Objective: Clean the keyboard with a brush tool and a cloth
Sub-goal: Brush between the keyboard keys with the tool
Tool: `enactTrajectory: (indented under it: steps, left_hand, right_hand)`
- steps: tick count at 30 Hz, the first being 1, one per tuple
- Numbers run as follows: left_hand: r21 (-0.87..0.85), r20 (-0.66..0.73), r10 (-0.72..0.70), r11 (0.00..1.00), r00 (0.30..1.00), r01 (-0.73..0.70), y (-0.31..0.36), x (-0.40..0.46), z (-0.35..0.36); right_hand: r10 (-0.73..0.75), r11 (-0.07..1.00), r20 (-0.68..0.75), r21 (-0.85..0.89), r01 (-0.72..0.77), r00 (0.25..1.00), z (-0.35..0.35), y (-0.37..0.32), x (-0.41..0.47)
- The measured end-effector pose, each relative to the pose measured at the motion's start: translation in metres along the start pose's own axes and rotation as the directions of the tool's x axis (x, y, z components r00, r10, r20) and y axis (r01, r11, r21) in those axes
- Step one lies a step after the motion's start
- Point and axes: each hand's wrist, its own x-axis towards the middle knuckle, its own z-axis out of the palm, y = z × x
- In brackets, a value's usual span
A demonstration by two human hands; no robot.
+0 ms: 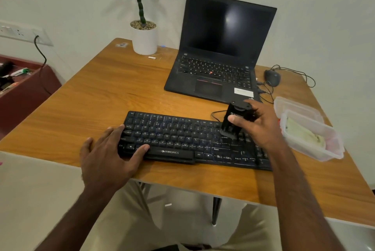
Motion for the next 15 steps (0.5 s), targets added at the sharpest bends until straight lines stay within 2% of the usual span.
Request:
enactTrajectory:
  steps: [3,5,7,9,12,15]
  left_hand:
    - [0.020,-0.038,0.046,0.999,0.998,-0.045,0.020,-0.001,-0.007]
    - [0.013,-0.047,0.191,0.982,0.981,-0.190,0.048,-0.001,-0.010]
    - [-0.011,0.057,0.367,0.930,0.928,-0.367,0.083,0.002,-0.006]
    - [-0.012,0.200,0.452,0.888,0.869,-0.459,0.113,0.004,0.003]
    - [0.031,0.316,0.469,0.864,0.825,-0.503,0.134,0.004,0.018]
    - [0.088,0.342,0.443,0.863,0.828,-0.498,0.132,0.003,0.025]
  right_hand:
    - [-0.041,0.999,-0.081,-0.021,0.039,0.996,0.008,-0.005,-0.003]
    - [-0.051,0.999,-0.056,-0.021,0.050,0.997,0.021,-0.007,-0.004]
    - [-0.048,0.998,0.018,-0.042,0.048,0.999,0.033,-0.005,-0.006]
    - [-0.053,0.997,0.054,-0.060,0.056,0.997,0.037,-0.002,-0.007]
    - [-0.035,0.996,0.036,-0.086,0.038,0.999,0.018,0.003,-0.011]
    - [0.013,0.995,-0.046,-0.101,-0.018,0.999,-0.008,0.007,-0.017]
